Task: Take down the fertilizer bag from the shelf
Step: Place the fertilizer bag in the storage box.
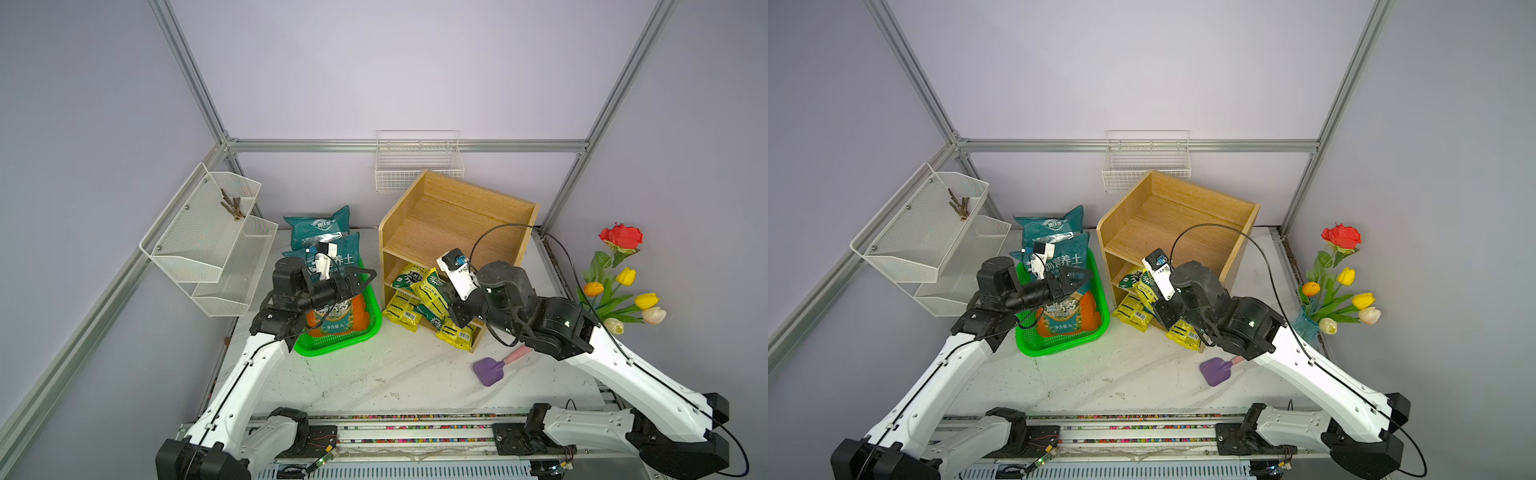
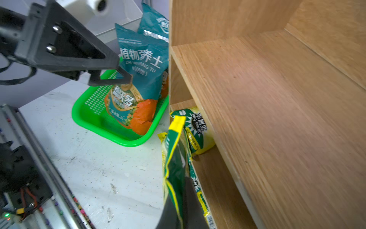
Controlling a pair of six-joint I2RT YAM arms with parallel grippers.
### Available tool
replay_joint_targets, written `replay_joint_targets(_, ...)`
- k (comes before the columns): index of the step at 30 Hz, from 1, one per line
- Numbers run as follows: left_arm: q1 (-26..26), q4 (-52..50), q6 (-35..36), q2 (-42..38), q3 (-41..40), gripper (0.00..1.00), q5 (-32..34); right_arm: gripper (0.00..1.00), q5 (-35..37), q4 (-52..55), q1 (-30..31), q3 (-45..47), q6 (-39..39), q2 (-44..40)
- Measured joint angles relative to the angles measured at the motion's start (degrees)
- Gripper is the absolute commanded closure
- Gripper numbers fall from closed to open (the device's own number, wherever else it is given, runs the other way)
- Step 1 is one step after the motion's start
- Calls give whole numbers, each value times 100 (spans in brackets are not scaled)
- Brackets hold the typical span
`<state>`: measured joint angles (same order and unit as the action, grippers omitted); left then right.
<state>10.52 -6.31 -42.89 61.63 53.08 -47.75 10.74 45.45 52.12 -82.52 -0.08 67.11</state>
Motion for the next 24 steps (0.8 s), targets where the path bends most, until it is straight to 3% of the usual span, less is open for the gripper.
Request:
replay_joint_targets(7, 39, -96, 896, -72, 245, 0, -1180, 100, -1307, 11, -83, -278, -28, 621)
replay_joint_targets(14, 190, -96, 1792, -610, 256, 1, -1436, 100, -2284, -39, -175, -284, 4, 1005)
replay_joint_targets(24, 455, -109, 2201, -122, 262, 5, -1606, 100, -3003, -461, -337, -367, 133, 1012)
